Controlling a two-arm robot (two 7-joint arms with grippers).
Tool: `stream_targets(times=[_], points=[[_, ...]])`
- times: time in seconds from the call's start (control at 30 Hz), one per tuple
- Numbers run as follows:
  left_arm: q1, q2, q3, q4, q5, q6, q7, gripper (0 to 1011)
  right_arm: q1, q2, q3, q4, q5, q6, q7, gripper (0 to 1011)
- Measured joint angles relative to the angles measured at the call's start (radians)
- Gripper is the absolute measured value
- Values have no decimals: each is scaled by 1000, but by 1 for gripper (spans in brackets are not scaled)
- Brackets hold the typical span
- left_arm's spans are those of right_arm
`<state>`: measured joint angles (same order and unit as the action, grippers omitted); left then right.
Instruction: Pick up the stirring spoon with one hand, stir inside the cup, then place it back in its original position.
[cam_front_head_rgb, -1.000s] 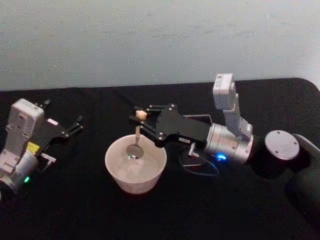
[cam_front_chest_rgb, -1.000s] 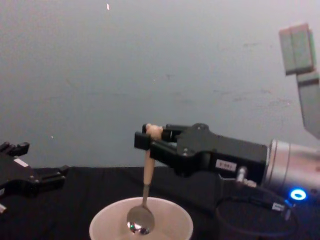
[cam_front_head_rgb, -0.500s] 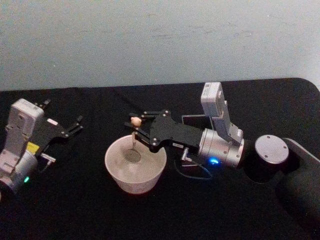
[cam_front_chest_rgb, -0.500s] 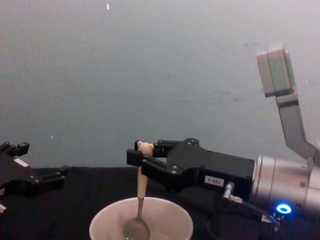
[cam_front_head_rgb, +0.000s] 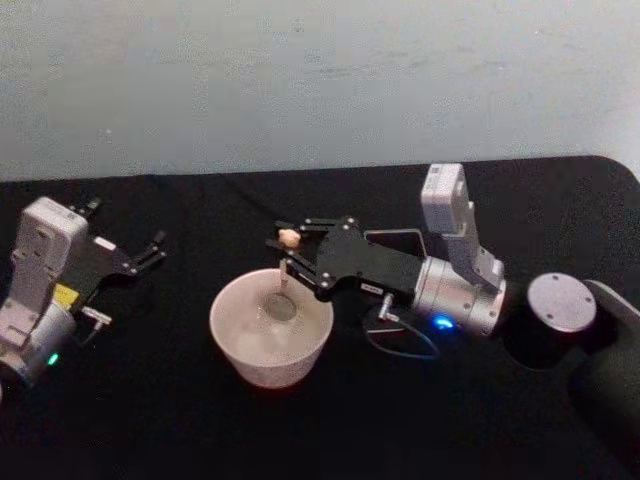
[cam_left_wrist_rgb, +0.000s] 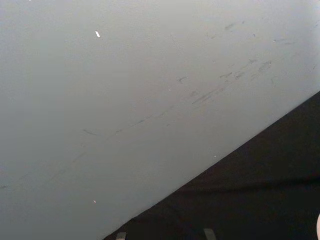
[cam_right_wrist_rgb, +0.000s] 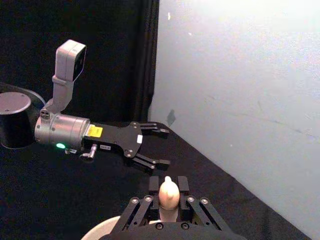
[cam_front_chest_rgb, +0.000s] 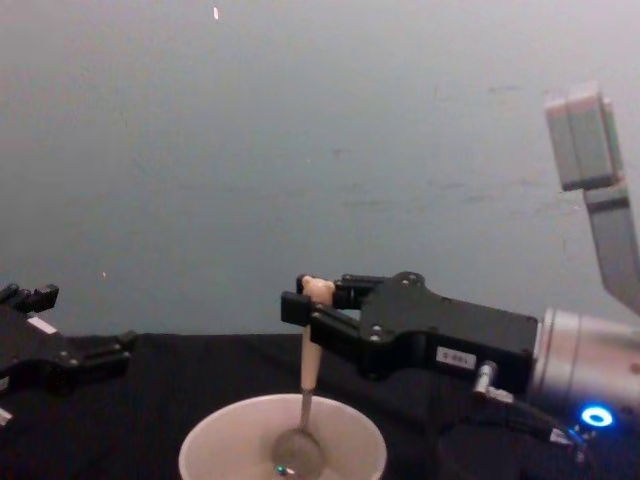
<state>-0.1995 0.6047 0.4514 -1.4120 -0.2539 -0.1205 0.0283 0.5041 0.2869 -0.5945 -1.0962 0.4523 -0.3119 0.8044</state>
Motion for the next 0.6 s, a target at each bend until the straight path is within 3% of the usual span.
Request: stream_targets(times=[0.23, 0.6], points=[[0, 0, 0, 0, 0, 0, 0, 1001, -44, 38, 13, -65, 17, 21, 0, 213], [0, 0, 0, 0, 0, 0, 0, 1001, -100, 87, 2, -152, 34, 44, 21, 213]])
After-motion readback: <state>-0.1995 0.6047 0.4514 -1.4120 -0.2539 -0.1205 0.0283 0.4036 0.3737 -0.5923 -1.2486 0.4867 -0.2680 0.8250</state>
